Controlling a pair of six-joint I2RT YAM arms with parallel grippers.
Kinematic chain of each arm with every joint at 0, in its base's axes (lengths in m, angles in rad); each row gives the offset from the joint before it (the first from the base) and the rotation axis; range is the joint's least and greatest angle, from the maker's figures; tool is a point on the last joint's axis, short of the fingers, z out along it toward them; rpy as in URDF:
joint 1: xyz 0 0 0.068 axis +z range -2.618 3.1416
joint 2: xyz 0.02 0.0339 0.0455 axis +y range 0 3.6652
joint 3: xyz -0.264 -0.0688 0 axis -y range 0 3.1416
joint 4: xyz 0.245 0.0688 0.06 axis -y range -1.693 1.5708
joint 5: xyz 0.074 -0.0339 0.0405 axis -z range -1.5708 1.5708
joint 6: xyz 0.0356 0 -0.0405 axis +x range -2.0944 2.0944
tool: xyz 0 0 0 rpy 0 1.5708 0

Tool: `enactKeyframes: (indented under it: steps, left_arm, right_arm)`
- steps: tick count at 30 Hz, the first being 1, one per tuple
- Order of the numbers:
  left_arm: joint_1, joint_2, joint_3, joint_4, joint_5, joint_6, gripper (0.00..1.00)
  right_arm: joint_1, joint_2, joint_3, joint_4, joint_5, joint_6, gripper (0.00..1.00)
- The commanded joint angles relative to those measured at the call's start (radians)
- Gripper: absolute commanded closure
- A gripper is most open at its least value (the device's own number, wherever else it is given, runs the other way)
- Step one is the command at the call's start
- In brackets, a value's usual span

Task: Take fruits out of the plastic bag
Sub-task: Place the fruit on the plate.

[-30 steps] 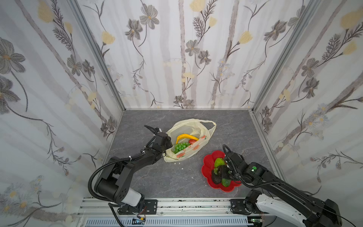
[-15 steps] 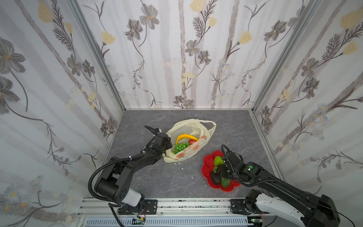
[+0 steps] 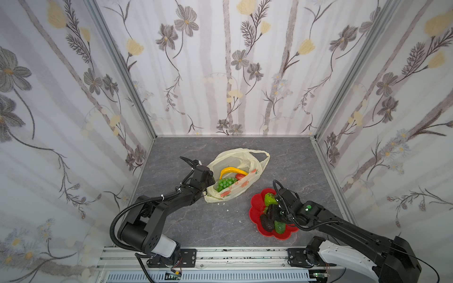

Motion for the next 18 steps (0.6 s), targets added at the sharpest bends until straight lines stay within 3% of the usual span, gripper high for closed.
enactKeyframes:
  steps: [1, 8, 18]
  left_arm:
    - [0.000, -0.006, 0.000, 0.021, 0.002, -0.005, 1.00]
    - [0.000, -0.010, -0.004, 0.021, 0.001, -0.004, 1.00]
    - [0.001, -0.015, -0.003, 0.021, 0.022, -0.005, 1.00]
  right_arm:
    - [0.000, -0.009, 0.002, 0.019, 0.005, 0.012, 0.31]
    - [0.001, -0.034, 0.034, -0.040, 0.024, 0.003, 0.24]
    - [0.007, -0.032, 0.165, -0.084, 0.048, -0.035, 0.28]
